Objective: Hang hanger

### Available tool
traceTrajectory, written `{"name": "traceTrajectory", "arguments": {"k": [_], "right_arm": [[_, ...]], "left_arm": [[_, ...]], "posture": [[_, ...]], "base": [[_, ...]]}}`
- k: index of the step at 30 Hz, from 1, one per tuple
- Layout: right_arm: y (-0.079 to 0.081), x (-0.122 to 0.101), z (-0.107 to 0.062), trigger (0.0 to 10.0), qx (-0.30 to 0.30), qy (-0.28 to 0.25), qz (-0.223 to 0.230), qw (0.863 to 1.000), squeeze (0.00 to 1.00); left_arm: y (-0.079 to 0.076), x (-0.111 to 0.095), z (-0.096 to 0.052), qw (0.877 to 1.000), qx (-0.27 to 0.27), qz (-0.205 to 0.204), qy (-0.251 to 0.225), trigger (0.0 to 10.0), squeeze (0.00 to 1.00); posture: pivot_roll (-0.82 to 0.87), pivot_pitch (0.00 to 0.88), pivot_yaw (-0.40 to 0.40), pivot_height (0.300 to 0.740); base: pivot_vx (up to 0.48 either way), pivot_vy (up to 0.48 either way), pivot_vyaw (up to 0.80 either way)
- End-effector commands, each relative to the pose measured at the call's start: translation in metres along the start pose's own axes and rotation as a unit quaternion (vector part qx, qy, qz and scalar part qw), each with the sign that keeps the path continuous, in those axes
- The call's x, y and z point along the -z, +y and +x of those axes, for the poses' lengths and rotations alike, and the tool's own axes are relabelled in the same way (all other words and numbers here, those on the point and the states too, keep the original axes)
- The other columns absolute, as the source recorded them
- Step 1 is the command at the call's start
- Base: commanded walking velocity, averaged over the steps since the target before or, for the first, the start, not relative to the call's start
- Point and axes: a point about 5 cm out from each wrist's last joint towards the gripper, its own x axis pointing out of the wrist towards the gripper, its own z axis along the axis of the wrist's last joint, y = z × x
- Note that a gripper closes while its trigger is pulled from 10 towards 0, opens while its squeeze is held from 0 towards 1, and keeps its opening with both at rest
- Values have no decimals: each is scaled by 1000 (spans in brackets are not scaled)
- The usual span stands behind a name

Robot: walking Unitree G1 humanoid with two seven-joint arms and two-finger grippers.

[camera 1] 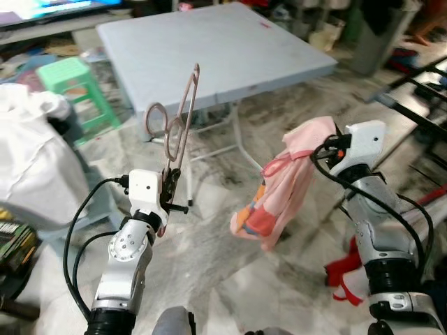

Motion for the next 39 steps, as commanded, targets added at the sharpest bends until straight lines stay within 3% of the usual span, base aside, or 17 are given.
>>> {"name": "traceTrajectory", "arguments": {"k": [1,29,39], "right_arm": [[-2,-8,0,10000,-4,-11,-3,1000,0],[3,-22,5,10000,-11,-35,-20,999,0],[10,-24,8,10000,-25,-38,-28,999,0]], "left_arm": [[-2,-9,3,1000,4,1,-15,10000,0],[-7,-16,6,1000,11,-10,-25,10000,0],[-8,-19,8,999,9,-14,-30,10000,0]], "posture": [[3,0,11,740],[0,0,11,740],[2,0,10,740]], "base": [[259,0,744],[461,0,74],[465,0,622]]}}
